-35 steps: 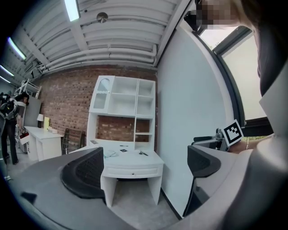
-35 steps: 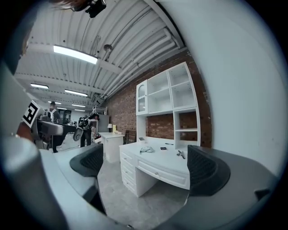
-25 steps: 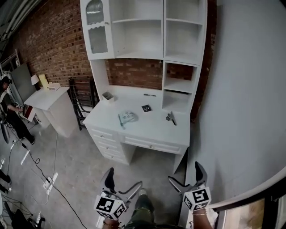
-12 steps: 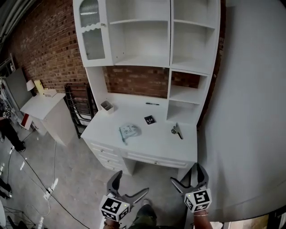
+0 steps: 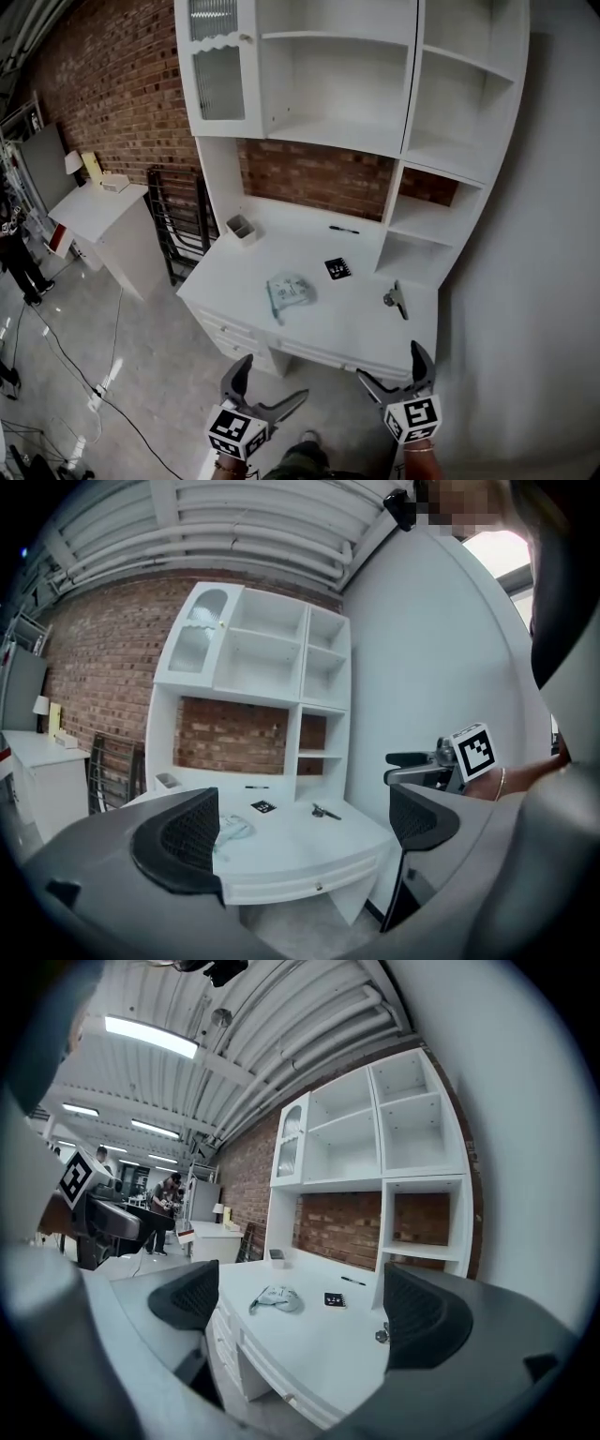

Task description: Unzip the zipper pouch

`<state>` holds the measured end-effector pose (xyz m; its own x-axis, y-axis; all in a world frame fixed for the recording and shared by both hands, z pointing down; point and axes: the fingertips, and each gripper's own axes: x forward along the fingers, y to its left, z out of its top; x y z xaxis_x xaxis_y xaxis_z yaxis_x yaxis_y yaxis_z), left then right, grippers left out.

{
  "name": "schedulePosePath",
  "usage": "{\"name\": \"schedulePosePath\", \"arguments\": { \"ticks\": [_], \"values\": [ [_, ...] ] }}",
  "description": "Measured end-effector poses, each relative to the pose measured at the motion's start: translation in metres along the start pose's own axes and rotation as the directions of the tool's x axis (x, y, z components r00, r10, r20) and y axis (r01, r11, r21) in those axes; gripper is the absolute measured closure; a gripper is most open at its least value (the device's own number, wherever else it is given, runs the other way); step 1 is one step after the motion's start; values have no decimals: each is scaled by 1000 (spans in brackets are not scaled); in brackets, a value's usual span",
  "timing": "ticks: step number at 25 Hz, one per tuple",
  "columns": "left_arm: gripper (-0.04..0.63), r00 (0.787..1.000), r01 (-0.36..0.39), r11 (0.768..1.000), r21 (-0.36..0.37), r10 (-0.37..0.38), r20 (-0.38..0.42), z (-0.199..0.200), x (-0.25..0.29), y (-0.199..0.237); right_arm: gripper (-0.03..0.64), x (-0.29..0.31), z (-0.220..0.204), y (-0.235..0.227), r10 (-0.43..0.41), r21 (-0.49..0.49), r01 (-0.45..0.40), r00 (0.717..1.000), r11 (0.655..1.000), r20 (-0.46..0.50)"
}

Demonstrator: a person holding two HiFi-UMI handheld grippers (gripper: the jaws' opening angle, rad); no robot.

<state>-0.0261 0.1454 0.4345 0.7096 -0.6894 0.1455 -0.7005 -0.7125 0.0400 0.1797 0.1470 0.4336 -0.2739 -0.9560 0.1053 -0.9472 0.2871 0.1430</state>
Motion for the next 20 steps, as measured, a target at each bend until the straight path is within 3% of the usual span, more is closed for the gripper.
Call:
{"name": "schedulePosePath", "arguments": {
  "ticks": [10, 20],
  "values": [
    [29, 1000, -29, 1000, -2, 29, 11, 5, 33, 62, 98, 75, 1, -9, 9, -17, -9, 1000, 1000, 5],
    [29, 995, -98, 994, -51, 97, -30, -12, 25, 92, 164, 115, -9, 6, 88, -40, -89, 995, 995, -37]
  ]
}}
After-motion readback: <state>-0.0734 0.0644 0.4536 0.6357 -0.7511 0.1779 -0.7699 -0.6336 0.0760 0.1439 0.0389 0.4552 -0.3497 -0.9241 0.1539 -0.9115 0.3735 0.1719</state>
